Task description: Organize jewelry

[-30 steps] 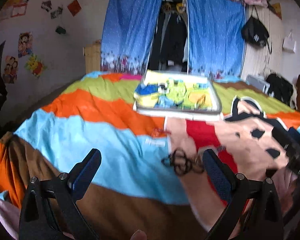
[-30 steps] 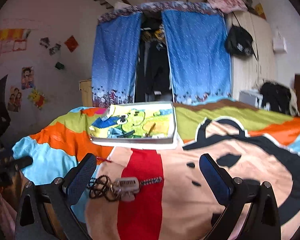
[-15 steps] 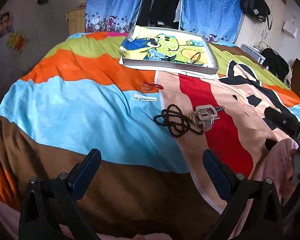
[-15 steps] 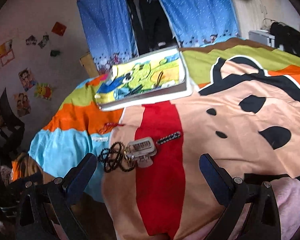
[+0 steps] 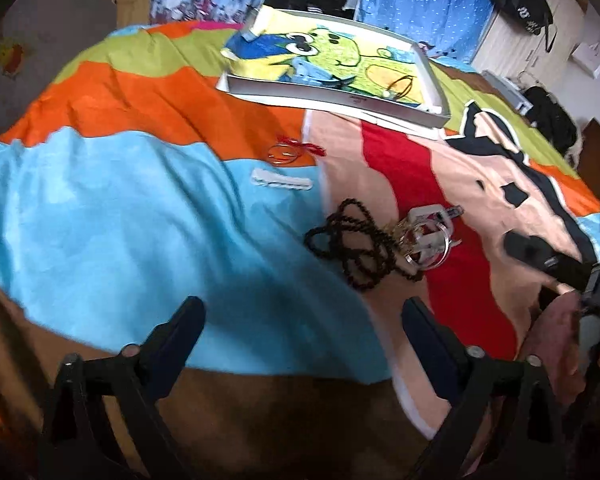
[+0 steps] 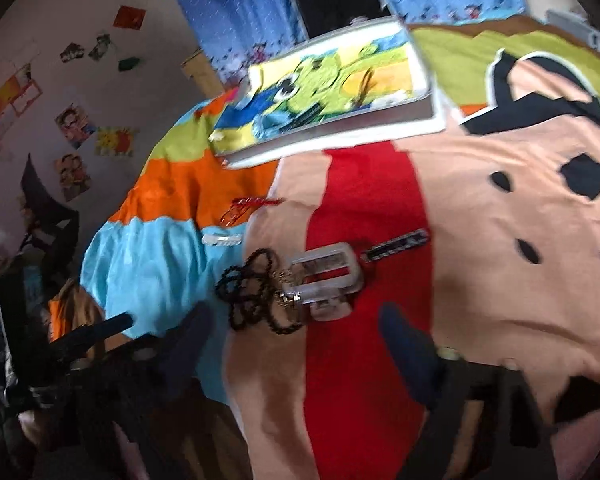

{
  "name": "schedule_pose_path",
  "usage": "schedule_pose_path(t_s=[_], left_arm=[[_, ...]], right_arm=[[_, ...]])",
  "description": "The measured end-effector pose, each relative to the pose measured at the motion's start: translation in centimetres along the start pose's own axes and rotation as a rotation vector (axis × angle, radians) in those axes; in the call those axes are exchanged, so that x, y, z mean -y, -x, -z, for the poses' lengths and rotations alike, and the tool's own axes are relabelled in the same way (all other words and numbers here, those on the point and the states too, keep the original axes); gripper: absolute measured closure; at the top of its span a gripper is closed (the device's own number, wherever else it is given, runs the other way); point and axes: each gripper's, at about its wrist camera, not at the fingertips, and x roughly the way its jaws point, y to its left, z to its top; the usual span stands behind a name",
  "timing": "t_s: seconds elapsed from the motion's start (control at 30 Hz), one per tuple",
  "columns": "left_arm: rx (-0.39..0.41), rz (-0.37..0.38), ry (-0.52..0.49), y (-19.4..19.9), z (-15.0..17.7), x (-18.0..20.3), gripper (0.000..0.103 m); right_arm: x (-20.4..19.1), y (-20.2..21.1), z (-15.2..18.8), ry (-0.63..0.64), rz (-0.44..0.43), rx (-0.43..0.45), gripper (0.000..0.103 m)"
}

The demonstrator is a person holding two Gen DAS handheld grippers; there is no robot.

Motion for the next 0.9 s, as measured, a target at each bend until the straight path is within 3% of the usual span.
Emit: schedule_pose_path(t_s=[0.17, 0.27, 0.47, 0.7, 0.83, 0.9], left_arm=[[-0.029, 0.063, 0.015, -1.8, -1.3, -0.3, 0.036], [-0.051, 0.087, 0.015, -3.0, -1.9, -0.4, 0.047], [-0.046, 0.099, -0.010, -5.3, -3.5, 0.0, 0.051], [-0.069, 0.120, 0.001, -8.0, -4.2, 0.0, 0.083], [-0.081, 0.108, -0.008, -8.1, -3.8, 0.2, 0.095], [-0.066, 0.095, -0.009, -7.8, -3.7, 0.3, 0.099]], right_arm=[[-0.1, -1.9, -0.6, 0.023, -0.006, -0.055, 0.054], [-0.1, -2.6, -0.9, 0.030, 0.007, -0.067, 0.061], [0.4, -3.4, -1.2, 0.020, 0.012, -0.074, 0.067], [-0.5, -4.5, -1.3, 0.082, 0.038, -0.080, 0.068], [-1.1, -5.3, -1.1, 0.119, 0.062, -0.101, 0.091], [-1.3, -5.4, -1.0, 0.132, 0.074, -0.098, 0.095]])
